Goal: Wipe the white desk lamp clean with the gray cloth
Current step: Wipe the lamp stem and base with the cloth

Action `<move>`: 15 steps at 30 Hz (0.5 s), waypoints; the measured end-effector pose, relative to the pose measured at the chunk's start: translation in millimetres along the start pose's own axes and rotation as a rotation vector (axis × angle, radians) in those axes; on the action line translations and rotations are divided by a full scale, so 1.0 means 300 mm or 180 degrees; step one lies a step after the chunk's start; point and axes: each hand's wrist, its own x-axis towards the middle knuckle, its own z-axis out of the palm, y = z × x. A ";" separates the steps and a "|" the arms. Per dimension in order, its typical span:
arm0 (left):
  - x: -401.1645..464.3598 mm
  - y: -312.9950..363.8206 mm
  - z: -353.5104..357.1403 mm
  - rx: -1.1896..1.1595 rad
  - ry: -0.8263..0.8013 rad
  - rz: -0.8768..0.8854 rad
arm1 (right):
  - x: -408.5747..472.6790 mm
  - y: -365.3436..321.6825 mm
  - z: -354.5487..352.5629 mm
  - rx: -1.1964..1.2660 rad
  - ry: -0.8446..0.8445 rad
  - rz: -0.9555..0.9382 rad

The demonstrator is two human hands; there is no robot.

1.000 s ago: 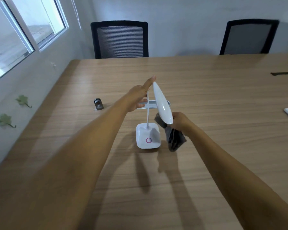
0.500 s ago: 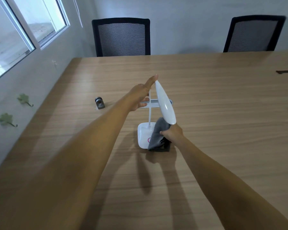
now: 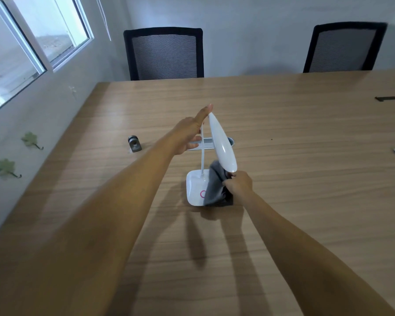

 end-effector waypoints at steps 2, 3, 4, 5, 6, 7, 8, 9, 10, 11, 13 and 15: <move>0.002 -0.003 0.002 -0.0011 0.0002 0.0013 | 0.017 0.015 -0.040 0.0130 0.0267 0.0018; 0.004 -0.003 0.002 -0.0004 0.0003 0.0021 | 0.024 0.013 -0.057 0.0357 0.0340 0.0054; 0.004 -0.004 0.003 0.0004 0.0004 0.0021 | 0.025 0.004 -0.067 0.0635 0.0290 0.0127; 0.004 -0.003 0.003 0.0011 0.0003 0.0008 | 0.020 -0.011 -0.068 0.1040 0.0145 0.0212; 0.004 -0.002 0.003 0.0022 0.0007 -0.0006 | 0.019 -0.024 -0.059 0.1371 -0.0110 0.0319; 0.003 -0.001 0.004 0.0032 0.0012 -0.0009 | 0.006 -0.039 -0.044 0.1613 -0.0381 0.0443; 0.001 0.000 0.003 0.0042 0.0018 -0.0004 | 0.001 -0.046 -0.025 0.1657 -0.0559 0.0533; 0.002 0.000 0.003 0.0051 0.0020 -0.0007 | -0.003 -0.043 -0.005 0.1566 -0.0631 0.0554; 0.003 0.000 0.003 0.0061 0.0020 -0.0017 | 0.000 -0.032 0.010 0.1273 -0.0597 0.0482; 0.003 0.000 0.002 0.0067 0.0016 -0.0023 | 0.003 -0.017 0.013 0.0843 -0.0502 0.0329; 0.003 -0.001 0.002 0.0071 0.0008 -0.0025 | 0.008 0.009 -0.009 0.0035 -0.0260 0.0038; 0.002 -0.001 0.004 0.0067 0.0004 -0.0021 | 0.012 0.023 -0.055 -0.0305 0.0045 -0.0041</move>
